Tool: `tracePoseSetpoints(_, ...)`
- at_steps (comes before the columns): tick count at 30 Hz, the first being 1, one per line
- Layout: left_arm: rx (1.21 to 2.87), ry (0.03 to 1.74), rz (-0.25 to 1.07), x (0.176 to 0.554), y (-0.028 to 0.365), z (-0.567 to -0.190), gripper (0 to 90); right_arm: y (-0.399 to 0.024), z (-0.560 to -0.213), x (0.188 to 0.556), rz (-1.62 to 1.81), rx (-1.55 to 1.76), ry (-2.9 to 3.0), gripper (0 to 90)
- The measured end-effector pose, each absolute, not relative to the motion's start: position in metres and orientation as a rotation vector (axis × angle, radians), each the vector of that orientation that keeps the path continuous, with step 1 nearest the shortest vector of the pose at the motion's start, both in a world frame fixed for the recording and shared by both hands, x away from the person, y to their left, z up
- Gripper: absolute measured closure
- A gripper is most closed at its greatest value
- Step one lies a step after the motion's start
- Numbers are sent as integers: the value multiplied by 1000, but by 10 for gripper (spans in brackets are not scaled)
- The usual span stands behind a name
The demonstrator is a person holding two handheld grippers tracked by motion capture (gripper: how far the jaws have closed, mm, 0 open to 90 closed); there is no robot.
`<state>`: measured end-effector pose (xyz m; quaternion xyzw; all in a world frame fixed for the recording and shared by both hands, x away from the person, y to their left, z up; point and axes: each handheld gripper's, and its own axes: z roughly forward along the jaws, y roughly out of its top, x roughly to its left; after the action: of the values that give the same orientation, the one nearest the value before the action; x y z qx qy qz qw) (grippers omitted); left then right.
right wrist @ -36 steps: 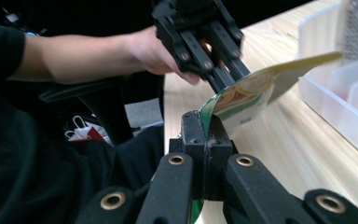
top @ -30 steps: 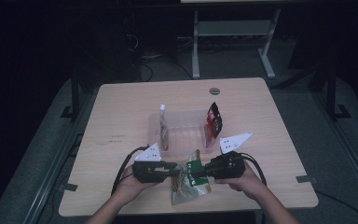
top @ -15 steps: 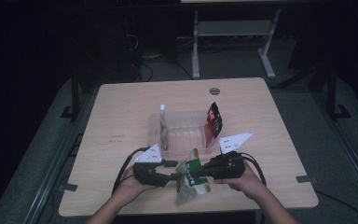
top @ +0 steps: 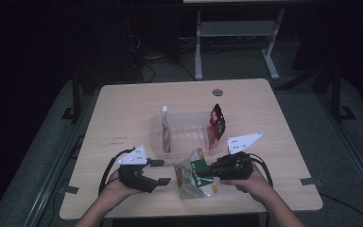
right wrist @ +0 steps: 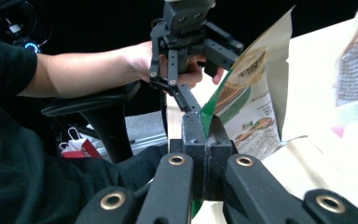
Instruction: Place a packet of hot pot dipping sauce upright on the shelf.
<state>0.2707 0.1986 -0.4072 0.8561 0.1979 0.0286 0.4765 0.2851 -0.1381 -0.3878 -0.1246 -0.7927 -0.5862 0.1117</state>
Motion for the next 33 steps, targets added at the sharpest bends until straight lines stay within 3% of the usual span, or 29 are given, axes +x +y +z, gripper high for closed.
tracePoseSetpoints(9, 2148, 564, 75, 260, 229, -424, 251, -149, -367, 289, -1826, -406, -2311, 900)
tracePoseSetpoints(33, 2172, 579, 75, 266, 230, -429, 245, -157, -329, 348, -2032, -670, -2307, 900)
